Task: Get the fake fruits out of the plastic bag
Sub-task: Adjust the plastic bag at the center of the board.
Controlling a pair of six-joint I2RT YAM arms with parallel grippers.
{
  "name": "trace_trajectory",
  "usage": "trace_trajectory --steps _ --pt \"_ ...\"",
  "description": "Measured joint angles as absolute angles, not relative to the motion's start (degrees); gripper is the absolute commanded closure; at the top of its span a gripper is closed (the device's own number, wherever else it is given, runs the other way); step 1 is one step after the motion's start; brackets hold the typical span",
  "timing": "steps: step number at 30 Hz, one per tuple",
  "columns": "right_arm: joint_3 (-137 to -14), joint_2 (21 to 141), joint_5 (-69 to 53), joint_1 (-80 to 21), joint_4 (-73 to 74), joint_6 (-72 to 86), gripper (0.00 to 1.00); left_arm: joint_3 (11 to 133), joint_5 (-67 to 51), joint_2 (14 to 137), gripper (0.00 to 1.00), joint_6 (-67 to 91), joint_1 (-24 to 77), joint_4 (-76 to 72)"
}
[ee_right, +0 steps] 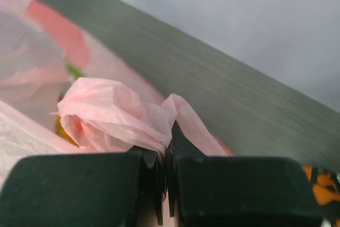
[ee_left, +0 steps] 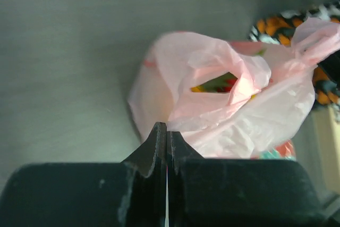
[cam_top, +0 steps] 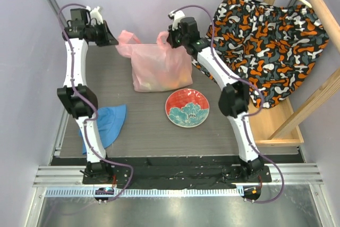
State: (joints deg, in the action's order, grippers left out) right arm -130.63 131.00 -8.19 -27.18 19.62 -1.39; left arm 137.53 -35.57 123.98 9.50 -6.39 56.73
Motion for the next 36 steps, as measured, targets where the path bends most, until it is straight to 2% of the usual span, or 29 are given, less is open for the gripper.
trace_trajectory --steps 4,11,15,17,20,25,28,29,31,34,35,36 --pt "-152.57 148.38 -5.76 -26.35 15.59 2.15 0.99 147.61 -31.51 131.0 1.0 8.73 -8.08 50.94" --pt "-151.96 147.04 -1.56 -29.43 -0.1 4.32 0.99 151.04 -28.21 128.16 1.0 8.08 -10.37 39.99" --pt "-146.98 139.48 -3.42 -30.04 -5.74 4.75 0.99 150.41 -28.08 121.21 1.0 6.83 -11.18 36.01" --pt "-141.67 133.8 -5.43 -30.04 -6.63 4.6 0.99 146.61 -29.02 114.98 1.0 5.34 -11.18 35.18" --pt "-131.15 124.51 -8.97 -30.04 -7.51 4.16 0.99 133.73 -30.7 101.82 1.0 1.45 -11.29 35.24" --pt "-105.8 109.36 -14.28 -30.26 -8.12 3.68 0.97 100.95 -34.17 77.84 1.0 -5.65 -11.51 38.24" --pt "-93.78 105.71 -16.49 -30.68 -5.39 4.51 0.91 82.54 -35.88 68.86 1.0 -10.7 -11.0 45.19" --pt "-88.86 105.12 -17.08 -30.87 -4.93 4.84 0.86 77.08 -36.12 67.37 1.0 -12.38 -10.44 47.99" --pt "-80.14 105.14 -18.24 -31.35 -1.69 5.85 0.84 67.83 -36.27 66.76 1.0 -14.66 -8.95 52.73" --pt "-71.48 105.78 -19.75 -31.51 5.69 6.94 0.59 59.68 -36.16 67.2 1.0 -15.75 -6.5 58.48" --pt "-70.08 105.8 -20.12 -31.51 8.38 7.11 0.47 58.92 -36.23 67.2 1.0 -15.79 -5.78 60.27" --pt "-69.58 105.65 -20.49 -31.4 10.7 7.11 0.41 58.89 -36.27 67.16 1.0 -15.86 -5.21 61.58"
